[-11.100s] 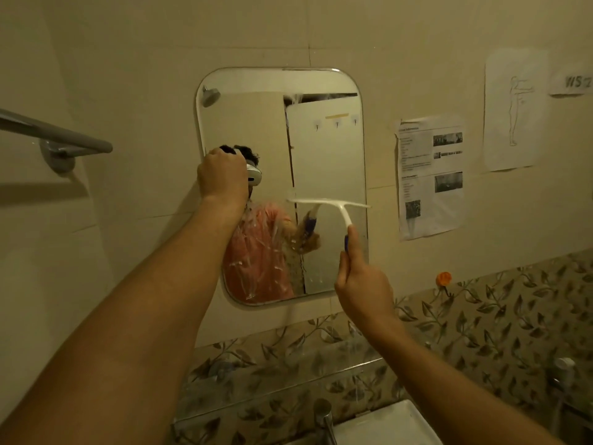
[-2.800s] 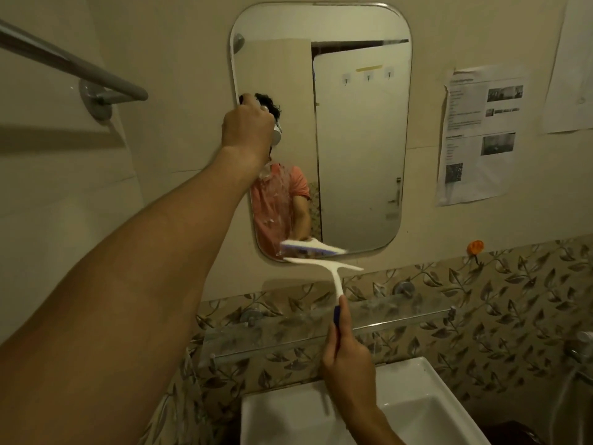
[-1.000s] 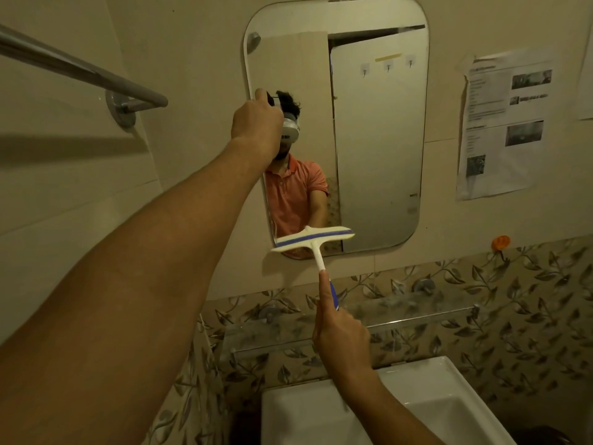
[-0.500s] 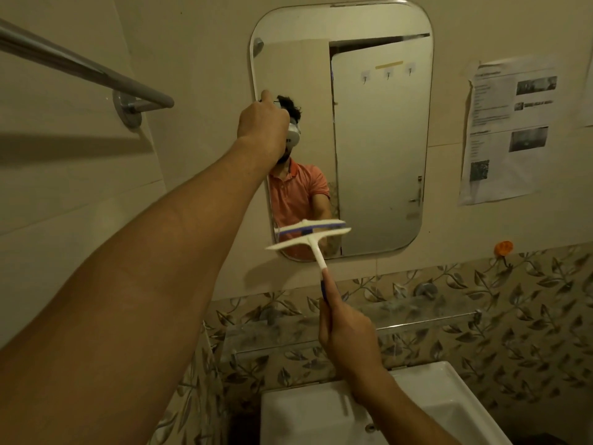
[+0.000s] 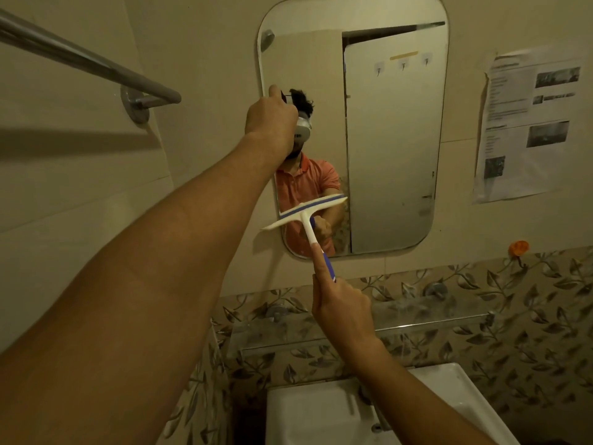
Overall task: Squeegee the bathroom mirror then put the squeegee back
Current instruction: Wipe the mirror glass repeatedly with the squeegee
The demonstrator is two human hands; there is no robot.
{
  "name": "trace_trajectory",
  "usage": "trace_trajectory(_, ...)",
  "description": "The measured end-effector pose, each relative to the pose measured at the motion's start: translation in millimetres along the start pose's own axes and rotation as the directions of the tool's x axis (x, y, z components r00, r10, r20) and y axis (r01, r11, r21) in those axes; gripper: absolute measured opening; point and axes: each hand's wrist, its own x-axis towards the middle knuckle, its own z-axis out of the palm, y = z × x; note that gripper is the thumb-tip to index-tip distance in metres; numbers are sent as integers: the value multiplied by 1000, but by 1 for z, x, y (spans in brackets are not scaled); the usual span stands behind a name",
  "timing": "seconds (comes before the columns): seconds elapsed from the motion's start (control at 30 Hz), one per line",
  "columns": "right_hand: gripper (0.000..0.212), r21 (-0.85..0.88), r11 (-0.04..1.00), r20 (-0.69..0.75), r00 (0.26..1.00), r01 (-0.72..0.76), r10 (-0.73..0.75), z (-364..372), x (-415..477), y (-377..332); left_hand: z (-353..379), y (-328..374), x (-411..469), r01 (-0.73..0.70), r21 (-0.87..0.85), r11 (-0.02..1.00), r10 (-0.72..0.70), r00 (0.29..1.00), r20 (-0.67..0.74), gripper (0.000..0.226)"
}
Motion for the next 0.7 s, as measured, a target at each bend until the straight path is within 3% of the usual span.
trace_trajectory(0.2, 96, -12, 1000, 101, 995, -21, 22, 11, -37, 18, -1, 0, -2, 4, 7, 1000, -4, 1000, -6, 45)
trace_trajectory(0.4, 86, -5, 992, 161, 979, -124, 123, 9, -60, 25, -6, 0, -3, -17, -7, 1000, 17, 1000, 12, 41)
trace_trajectory(0.53, 82, 87, 992, 88, 992, -93, 86, -9, -62, 30, -6, -1, -2, -25, -25, 999, 25, 1000, 4, 38)
trace_trajectory(0.7, 71, 297, 951, -167, 976, -88, 142, -52, -21, 39, -3, 1, -15, -6, -85, 996, 2, 999, -52, 50)
